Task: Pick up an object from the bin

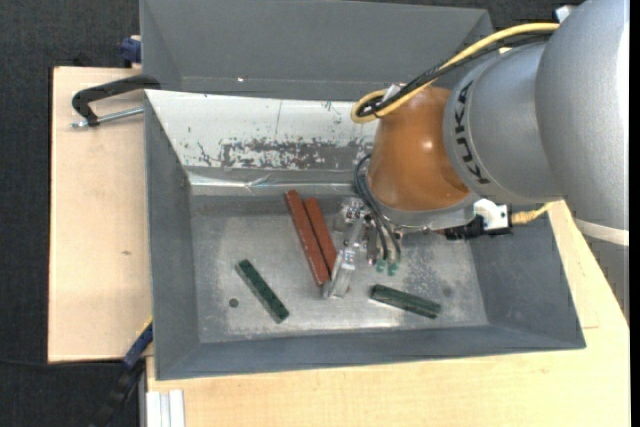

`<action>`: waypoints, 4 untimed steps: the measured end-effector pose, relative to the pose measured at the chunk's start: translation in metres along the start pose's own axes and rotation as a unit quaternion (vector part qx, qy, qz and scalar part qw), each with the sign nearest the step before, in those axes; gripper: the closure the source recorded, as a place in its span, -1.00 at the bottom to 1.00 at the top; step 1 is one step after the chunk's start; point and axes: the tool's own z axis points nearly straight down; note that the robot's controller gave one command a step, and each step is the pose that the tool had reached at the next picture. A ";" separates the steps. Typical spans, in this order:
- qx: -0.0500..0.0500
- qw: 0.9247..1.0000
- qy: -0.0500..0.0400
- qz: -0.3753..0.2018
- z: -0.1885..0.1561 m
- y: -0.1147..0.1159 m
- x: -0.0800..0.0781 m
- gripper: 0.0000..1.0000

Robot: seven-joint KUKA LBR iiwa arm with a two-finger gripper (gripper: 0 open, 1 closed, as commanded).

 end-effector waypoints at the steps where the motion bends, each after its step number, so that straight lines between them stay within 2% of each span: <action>1: 0.000 1.000 0.000 0.000 0.000 0.000 0.000 -1.00; 2: 0.001 1.000 0.002 0.019 0.001 0.018 0.031 1.00; 3: 0.001 1.000 0.002 0.019 0.001 0.018 0.031 1.00; 4: 0.000 1.000 -0.001 -0.001 -0.159 0.015 0.036 1.00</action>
Offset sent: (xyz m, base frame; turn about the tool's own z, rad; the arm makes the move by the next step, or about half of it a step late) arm -0.0256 0.0244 -0.0014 0.0378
